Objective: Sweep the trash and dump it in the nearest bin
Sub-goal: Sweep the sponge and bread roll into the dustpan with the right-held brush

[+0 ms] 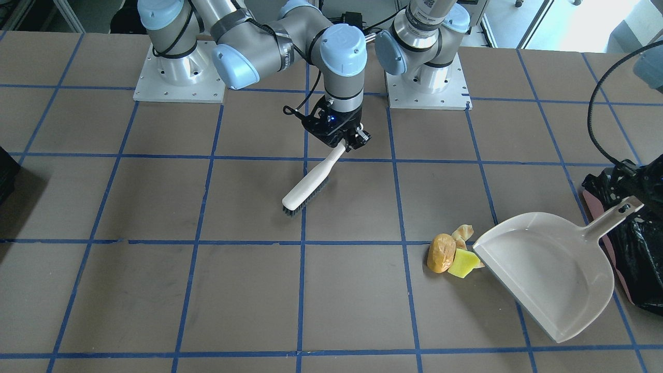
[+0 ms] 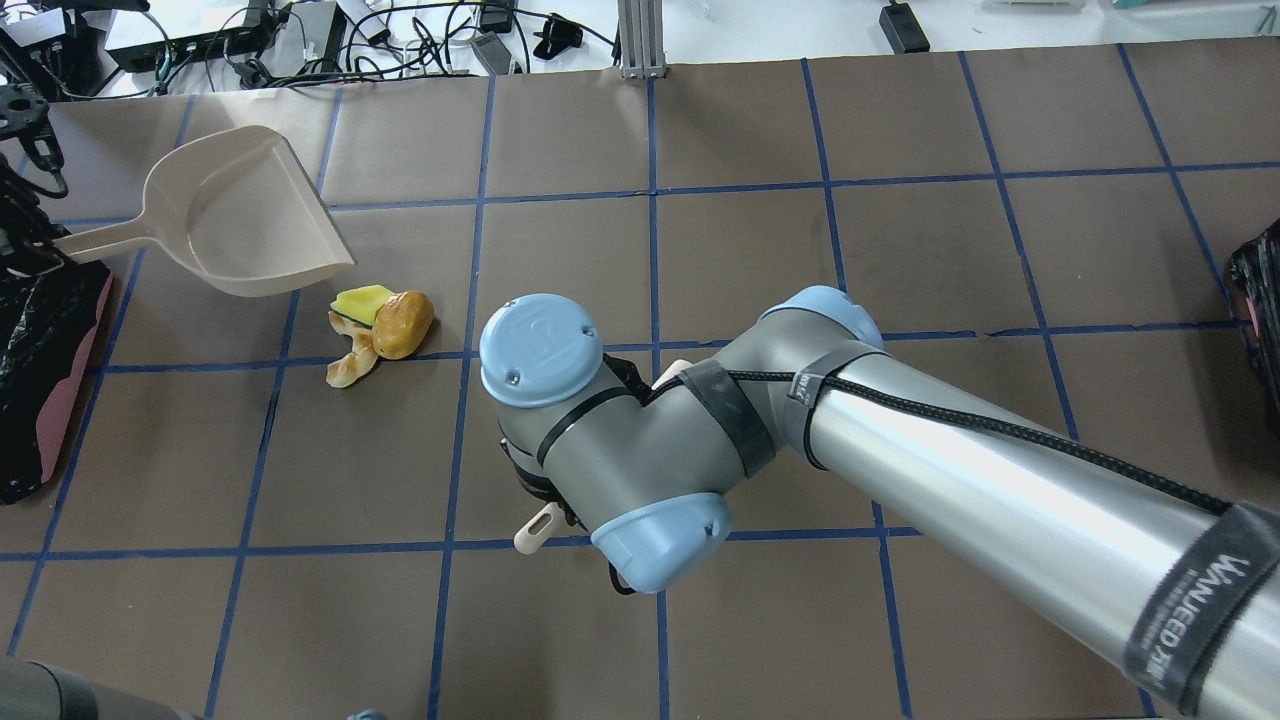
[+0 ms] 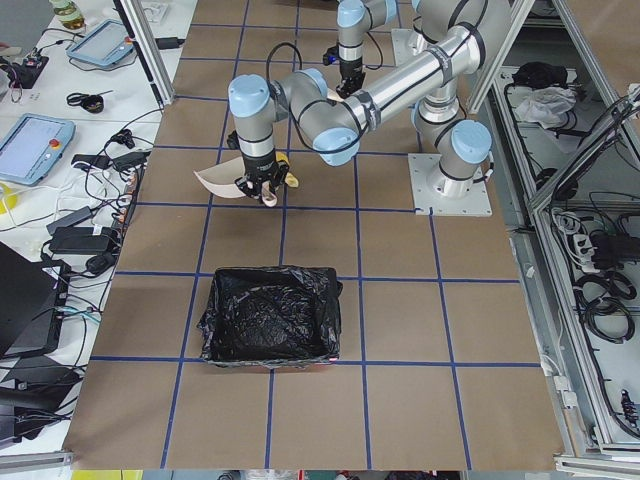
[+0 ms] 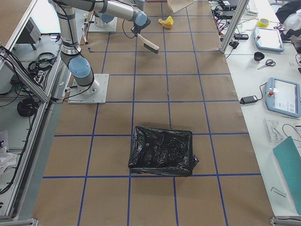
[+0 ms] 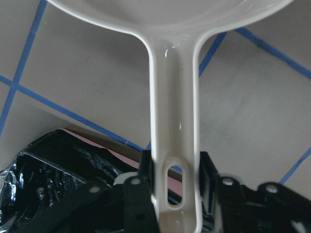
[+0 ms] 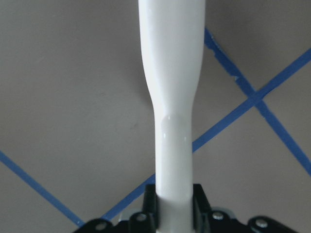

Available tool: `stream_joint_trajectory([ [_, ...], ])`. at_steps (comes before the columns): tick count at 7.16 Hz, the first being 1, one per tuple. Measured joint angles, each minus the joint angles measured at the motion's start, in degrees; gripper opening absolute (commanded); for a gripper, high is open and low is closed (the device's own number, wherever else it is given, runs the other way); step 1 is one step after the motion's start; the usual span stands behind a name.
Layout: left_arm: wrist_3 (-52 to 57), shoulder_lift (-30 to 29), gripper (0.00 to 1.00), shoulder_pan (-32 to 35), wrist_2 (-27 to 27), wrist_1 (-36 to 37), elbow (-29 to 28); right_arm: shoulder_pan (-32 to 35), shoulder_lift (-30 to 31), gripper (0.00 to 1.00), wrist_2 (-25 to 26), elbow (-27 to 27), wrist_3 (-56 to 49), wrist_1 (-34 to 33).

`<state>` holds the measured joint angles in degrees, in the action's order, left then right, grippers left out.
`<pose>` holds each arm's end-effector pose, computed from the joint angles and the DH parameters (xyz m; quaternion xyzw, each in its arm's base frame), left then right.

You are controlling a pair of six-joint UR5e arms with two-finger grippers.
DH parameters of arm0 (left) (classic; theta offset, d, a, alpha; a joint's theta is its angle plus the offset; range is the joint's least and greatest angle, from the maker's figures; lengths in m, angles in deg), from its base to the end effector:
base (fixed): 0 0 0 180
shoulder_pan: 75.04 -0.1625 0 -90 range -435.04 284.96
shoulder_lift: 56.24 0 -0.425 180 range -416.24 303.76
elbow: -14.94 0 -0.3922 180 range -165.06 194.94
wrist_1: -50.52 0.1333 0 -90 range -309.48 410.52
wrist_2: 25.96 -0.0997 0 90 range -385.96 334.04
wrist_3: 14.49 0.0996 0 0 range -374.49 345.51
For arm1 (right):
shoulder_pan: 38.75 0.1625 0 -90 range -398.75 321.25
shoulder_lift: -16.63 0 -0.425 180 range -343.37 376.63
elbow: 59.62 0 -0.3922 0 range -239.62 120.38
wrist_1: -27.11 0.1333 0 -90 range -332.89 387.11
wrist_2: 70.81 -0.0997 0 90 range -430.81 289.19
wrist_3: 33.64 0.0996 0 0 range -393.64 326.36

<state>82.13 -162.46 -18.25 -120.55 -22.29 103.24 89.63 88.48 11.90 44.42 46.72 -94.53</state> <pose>0.2252 -0.5728 0.3777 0.5242 0.8503 0.0264 0.0381 0.4640 -0.3508 0.2577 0.3578 0.9316 0.0571 0.0283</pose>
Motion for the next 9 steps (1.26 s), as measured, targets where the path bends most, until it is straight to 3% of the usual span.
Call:
stream_joint_trajectory([
  [3,25.3,-2.7,0.0,-2.1,-0.4,11.9,4.2,5.0,-10.5,0.0,-0.2,-16.1,8.9,5.3],
  [6,29.8,-6.9,0.0,-2.3,-0.2,16.5,4.9,8.2,-19.9,0.0,-2.2,-29.6,16.4,6.1],
  [9,28.0,-10.4,0.0,-2.3,0.0,17.8,4.5,8.9,-23.9,0.0,-4.5,-35.4,18.1,6.1],
])
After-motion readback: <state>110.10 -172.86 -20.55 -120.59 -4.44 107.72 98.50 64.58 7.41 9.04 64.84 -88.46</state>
